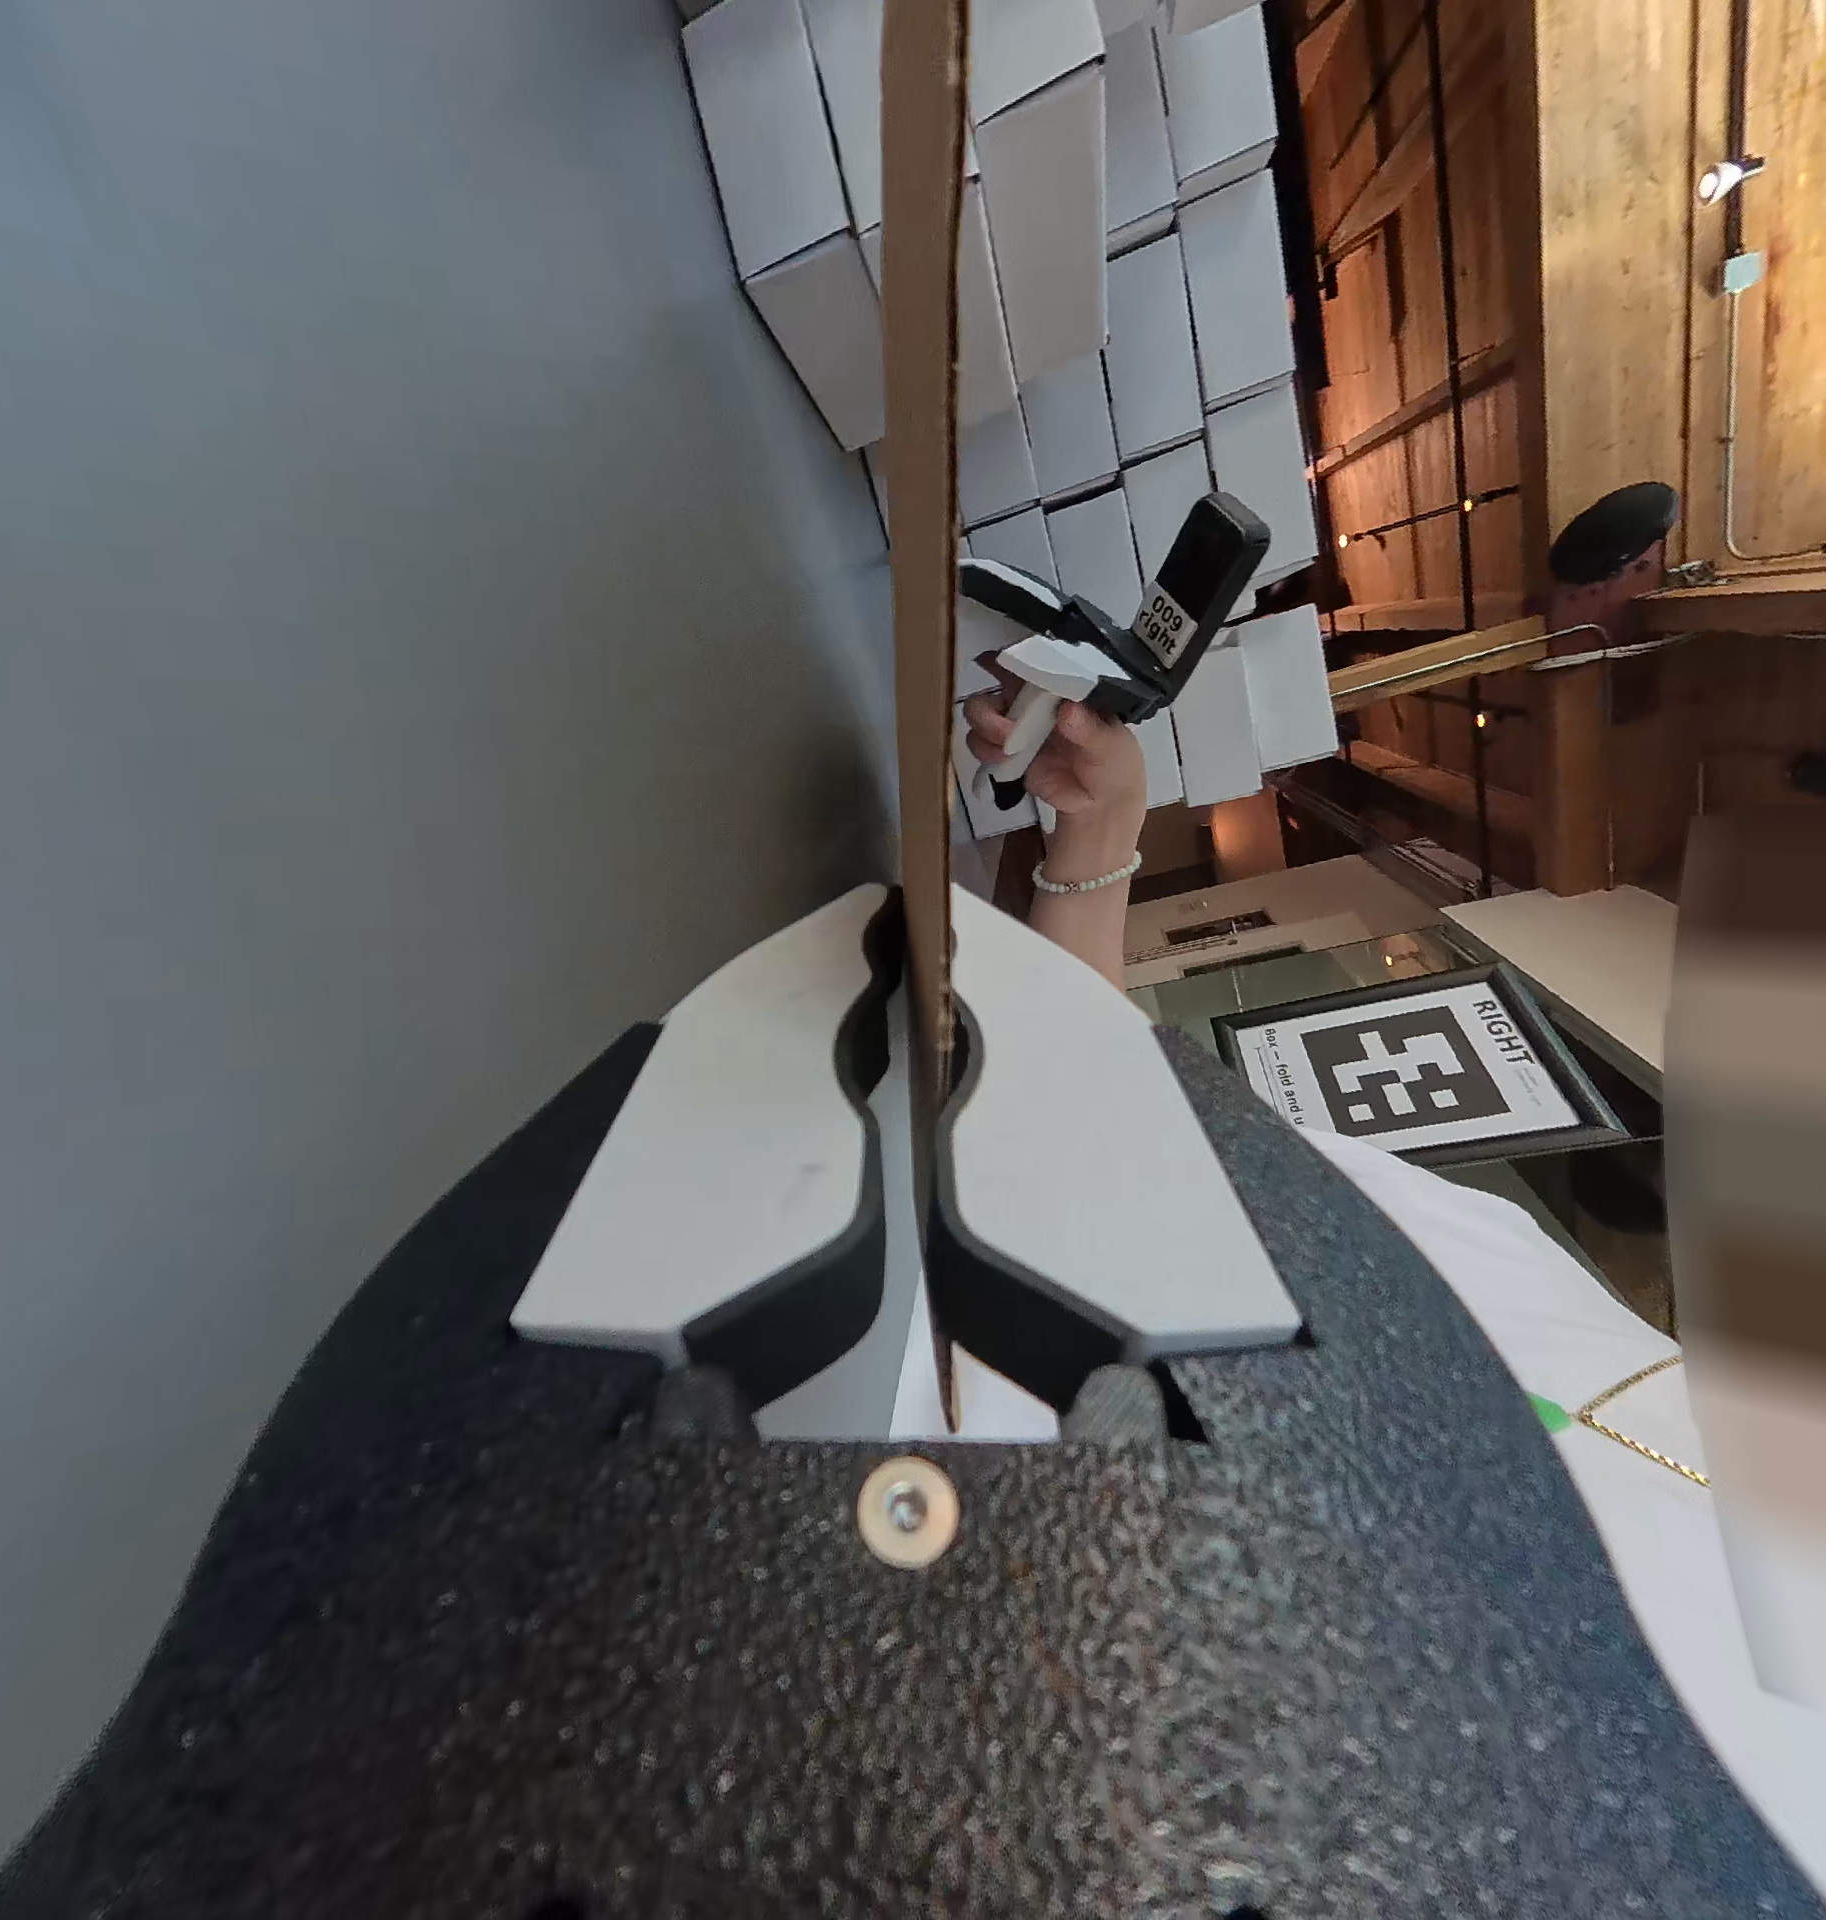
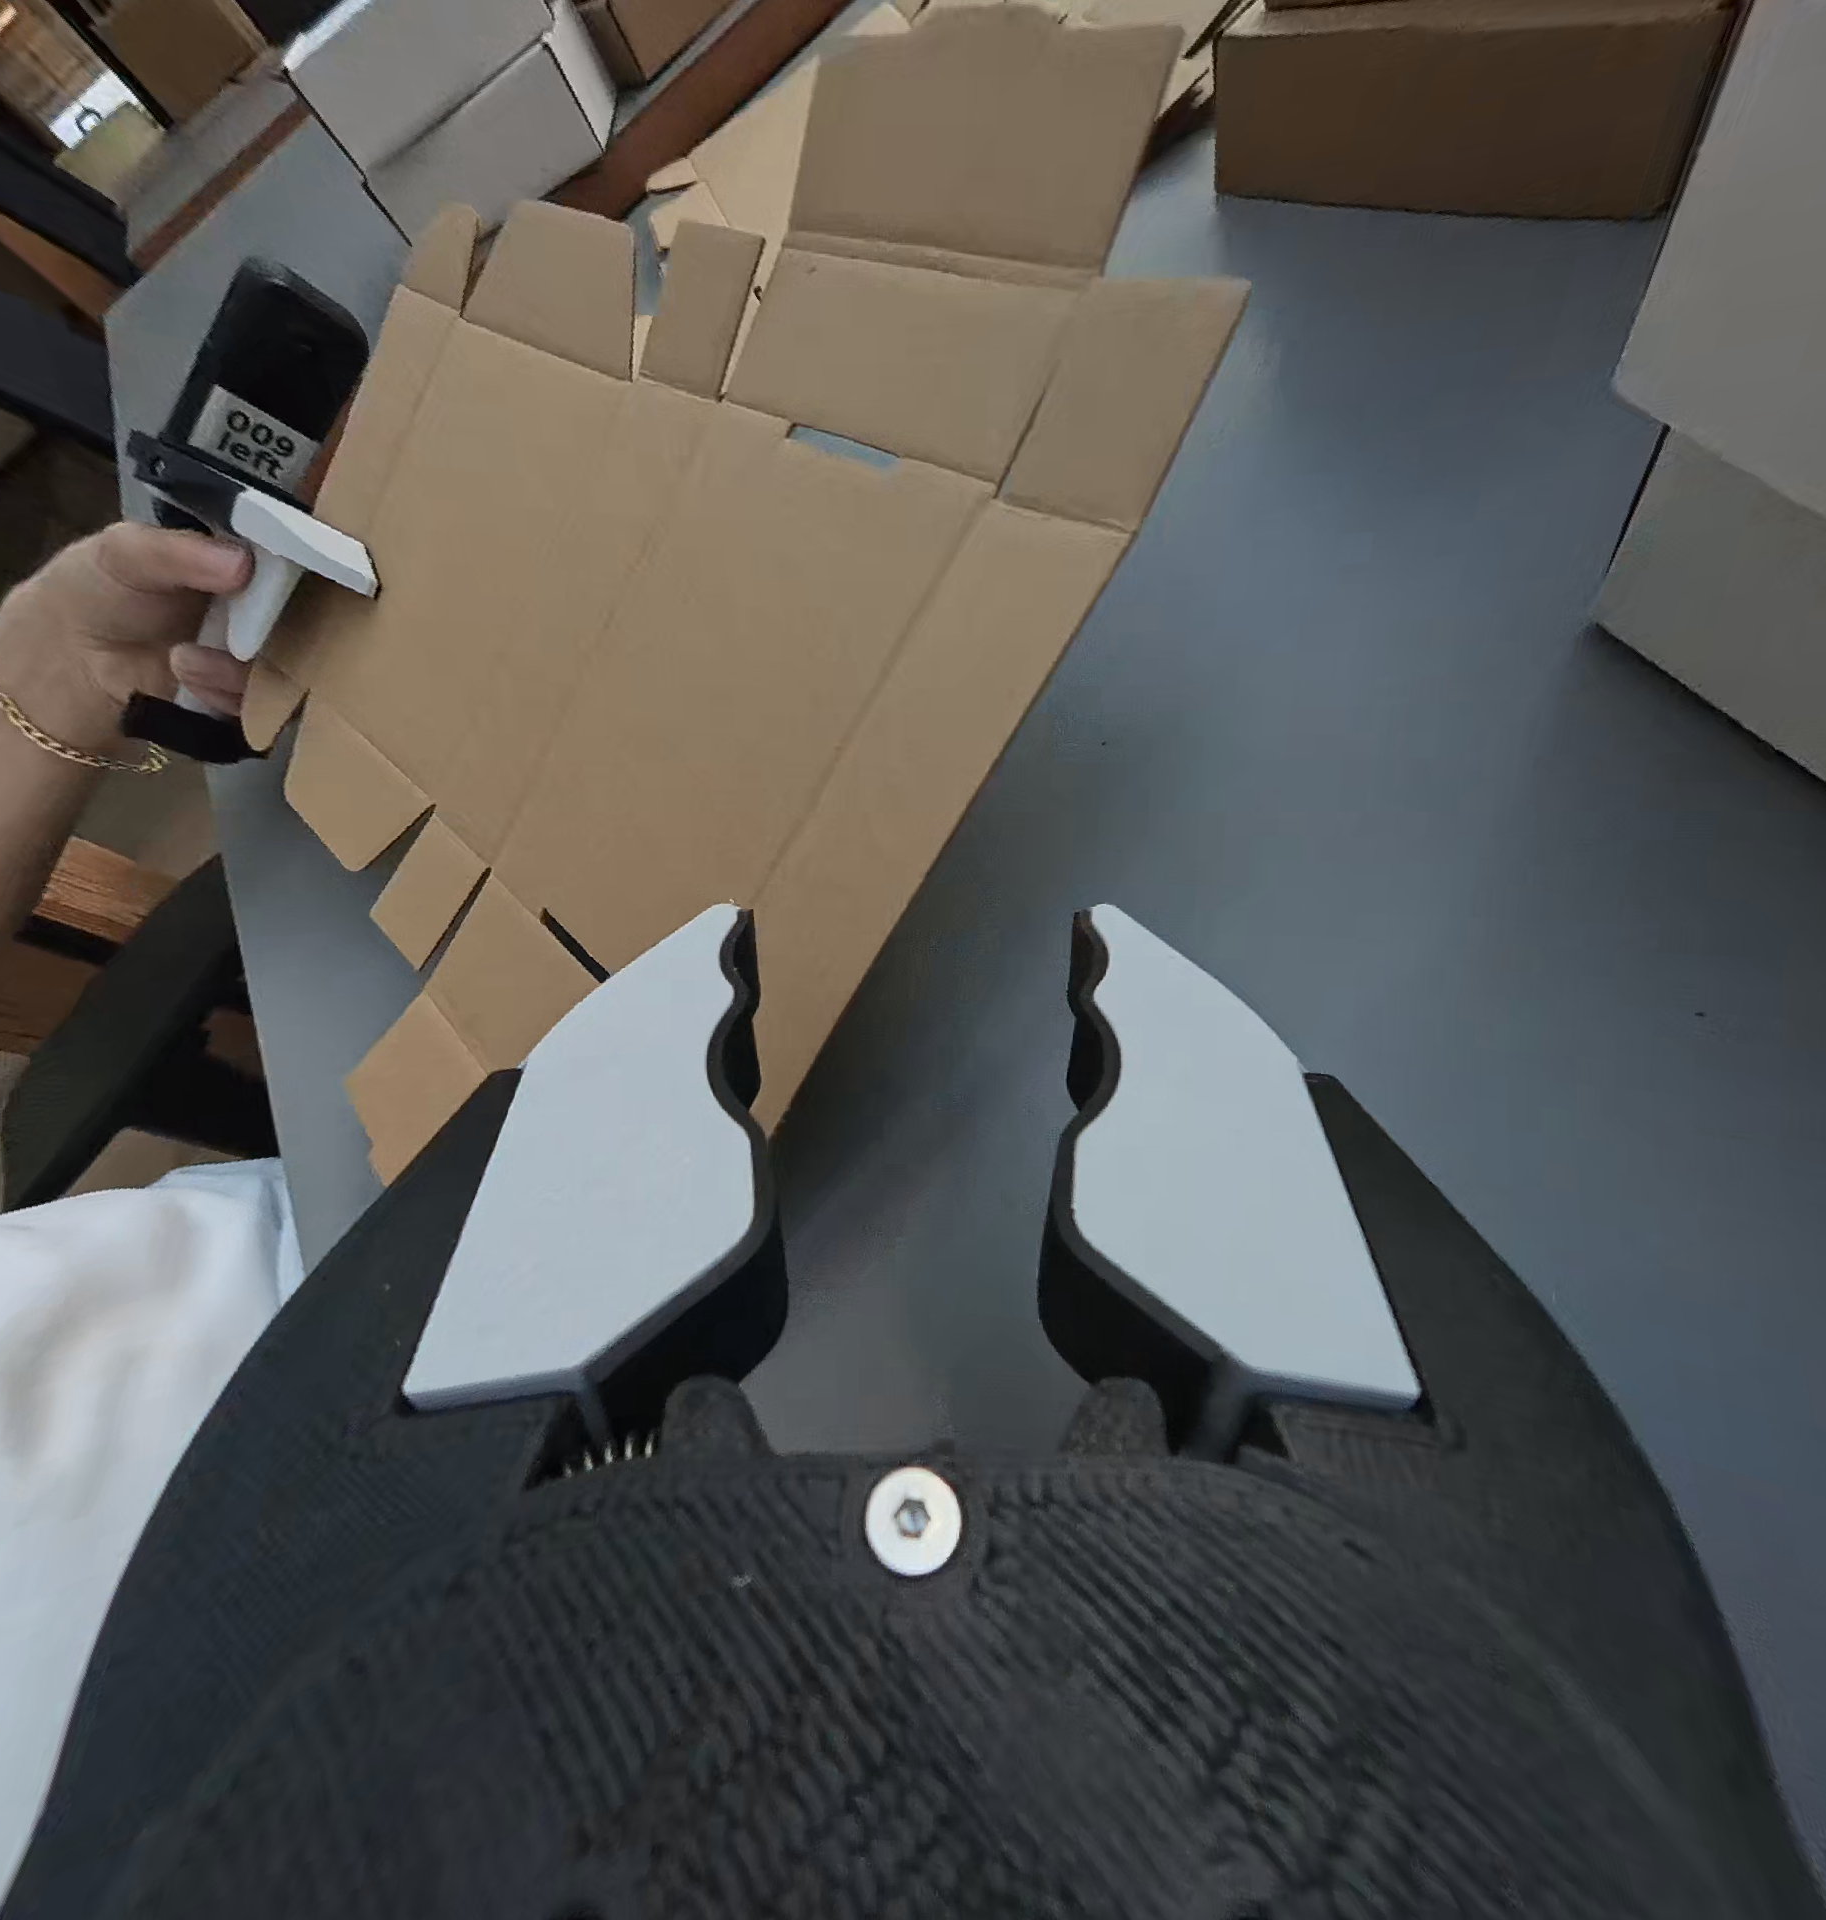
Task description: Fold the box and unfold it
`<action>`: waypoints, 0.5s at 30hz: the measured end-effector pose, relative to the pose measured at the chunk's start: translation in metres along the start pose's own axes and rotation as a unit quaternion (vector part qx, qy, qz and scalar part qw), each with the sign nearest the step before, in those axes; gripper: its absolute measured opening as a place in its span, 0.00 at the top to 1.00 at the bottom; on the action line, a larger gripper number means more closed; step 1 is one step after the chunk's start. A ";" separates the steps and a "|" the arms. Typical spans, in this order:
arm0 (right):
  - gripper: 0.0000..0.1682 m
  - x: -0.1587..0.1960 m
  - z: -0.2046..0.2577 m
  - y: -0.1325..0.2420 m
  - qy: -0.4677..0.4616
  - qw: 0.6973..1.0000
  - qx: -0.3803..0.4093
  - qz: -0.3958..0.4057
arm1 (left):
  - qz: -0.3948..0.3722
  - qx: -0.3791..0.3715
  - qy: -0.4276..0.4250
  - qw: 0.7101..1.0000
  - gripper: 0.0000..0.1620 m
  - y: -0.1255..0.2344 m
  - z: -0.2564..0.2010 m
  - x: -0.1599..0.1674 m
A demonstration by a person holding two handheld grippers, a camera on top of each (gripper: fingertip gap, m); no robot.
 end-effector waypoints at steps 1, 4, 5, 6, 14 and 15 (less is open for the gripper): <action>0.66 -0.001 0.001 0.003 -0.011 1.000 -0.012 -0.003 | -0.013 0.014 -0.006 1.000 0.99 0.003 -0.002 -0.001; 0.65 -0.008 0.019 0.003 -0.064 0.991 -0.112 -0.022 | -0.053 0.041 -0.021 0.997 0.99 0.010 -0.010 -0.004; 0.67 -0.012 0.028 0.003 -0.084 0.984 -0.151 -0.038 | -0.062 0.046 -0.028 0.997 0.99 0.011 -0.012 -0.005; 0.71 -0.016 0.033 0.001 -0.100 0.978 -0.178 -0.050 | -0.069 0.050 -0.035 0.996 0.99 0.012 -0.015 -0.005; 0.99 -0.020 0.042 -0.016 -0.114 0.969 -0.218 -0.015 | -0.080 0.040 -0.067 0.994 0.99 0.012 -0.021 0.004; 0.99 -0.020 0.043 -0.015 -0.111 0.969 -0.221 0.003 | -0.073 0.031 -0.067 0.995 0.98 0.013 -0.020 0.007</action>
Point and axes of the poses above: each gripper's, where its closed fingertips meet, y back along the fingers, x out of its underside, z = x × y across the jaws, the point moved 4 cm from there along y, back along the fingers, and after that the axes turned 14 degrees about -x, right-handed, at the moved point
